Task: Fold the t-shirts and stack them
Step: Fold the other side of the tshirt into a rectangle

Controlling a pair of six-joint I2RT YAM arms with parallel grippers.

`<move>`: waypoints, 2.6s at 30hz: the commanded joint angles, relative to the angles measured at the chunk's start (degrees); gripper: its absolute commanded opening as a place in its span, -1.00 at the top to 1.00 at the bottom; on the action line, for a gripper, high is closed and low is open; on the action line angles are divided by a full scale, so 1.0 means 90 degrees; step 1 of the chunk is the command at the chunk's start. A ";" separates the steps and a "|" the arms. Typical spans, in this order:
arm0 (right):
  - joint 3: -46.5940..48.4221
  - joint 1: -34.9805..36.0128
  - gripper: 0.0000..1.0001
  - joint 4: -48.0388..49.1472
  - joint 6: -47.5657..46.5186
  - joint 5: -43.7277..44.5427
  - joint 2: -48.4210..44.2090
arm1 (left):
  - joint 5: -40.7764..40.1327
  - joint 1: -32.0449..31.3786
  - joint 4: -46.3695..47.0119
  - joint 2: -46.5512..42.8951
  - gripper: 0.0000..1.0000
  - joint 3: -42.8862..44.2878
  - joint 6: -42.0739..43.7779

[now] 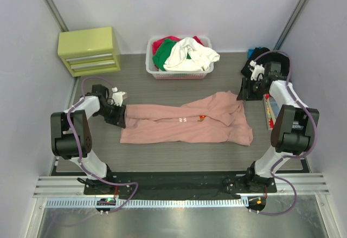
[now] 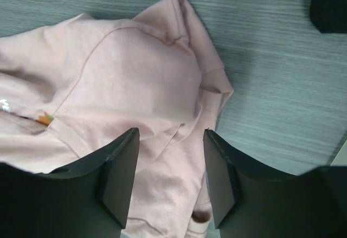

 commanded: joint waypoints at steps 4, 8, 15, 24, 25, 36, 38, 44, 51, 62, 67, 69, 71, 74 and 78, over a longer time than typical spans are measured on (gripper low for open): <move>-0.0412 0.0148 -0.09 -0.0266 0.0066 -0.0420 -0.1124 | -0.0040 -0.0013 0.0030 -0.0008 0.25 0.0054 0.0048; -0.0764 0.0255 -0.11 -0.0295 0.0017 -0.0587 -0.1573 | -0.0011 -0.0013 0.0156 -0.0232 0.26 -0.0102 -0.0020; -0.1633 0.1212 -0.15 -0.0052 0.0007 0.0117 -0.2062 | 0.0058 -0.0022 0.0869 -0.1393 0.23 -0.0814 -0.0264; -0.1868 0.1769 -0.15 0.0340 0.0183 0.0078 -0.1887 | -0.0773 -0.0071 0.1592 -0.2578 -0.14 -0.1109 -0.0254; -0.1800 0.1837 -0.15 0.0340 0.0183 0.0078 -0.1848 | -0.0734 -0.0071 0.1592 -0.2432 -0.25 -0.0857 -0.0322; -0.1956 0.2024 -0.14 0.0369 -0.0012 0.0527 -0.2033 | 0.1843 -0.0061 -0.0086 0.0205 -0.33 0.1225 -0.0821; -0.2044 0.2033 -0.14 0.0427 -0.0012 0.0537 -0.2043 | 0.2108 -0.0071 -0.0136 0.0236 -0.33 0.1323 -0.0831; -0.2093 0.2053 -0.14 0.0506 -0.0002 0.0566 -0.1916 | 0.2167 -0.0052 -0.0262 0.0196 -0.33 0.1323 -0.0802; -0.2132 0.2063 -0.14 0.0554 -0.0002 0.0605 -0.2043 | 0.1963 0.0056 -0.0351 0.0627 -0.30 0.1392 -0.0880; -0.2200 0.2063 -0.14 0.0613 -0.0002 0.0576 -0.1955 | 0.1250 0.0056 0.0118 0.0196 -0.32 0.1157 -0.1241; -0.2220 0.2063 -0.14 0.0633 -0.0002 0.0605 -0.1945 | 0.1356 0.0056 0.0088 0.0528 -0.31 0.1196 -0.1270; -0.2239 0.2063 -0.13 0.0633 -0.0012 0.0644 -0.1955 | 0.1444 0.0046 0.0147 0.0558 -0.31 0.1177 -0.1309; -0.2249 0.2053 -0.13 0.0633 -0.0051 0.0664 -0.1984 | 0.1435 0.0027 0.0157 0.0646 -0.31 0.1215 -0.1339; -0.2259 0.2063 -0.13 0.0633 -0.0061 0.0683 -0.1984 | 0.1444 0.0027 0.0147 0.0685 -0.31 0.1255 -0.1339; -0.2259 0.2063 -0.13 0.0633 -0.0071 0.0693 -0.1945 | 0.1542 0.0017 0.0128 0.0763 -0.29 0.1342 -0.1387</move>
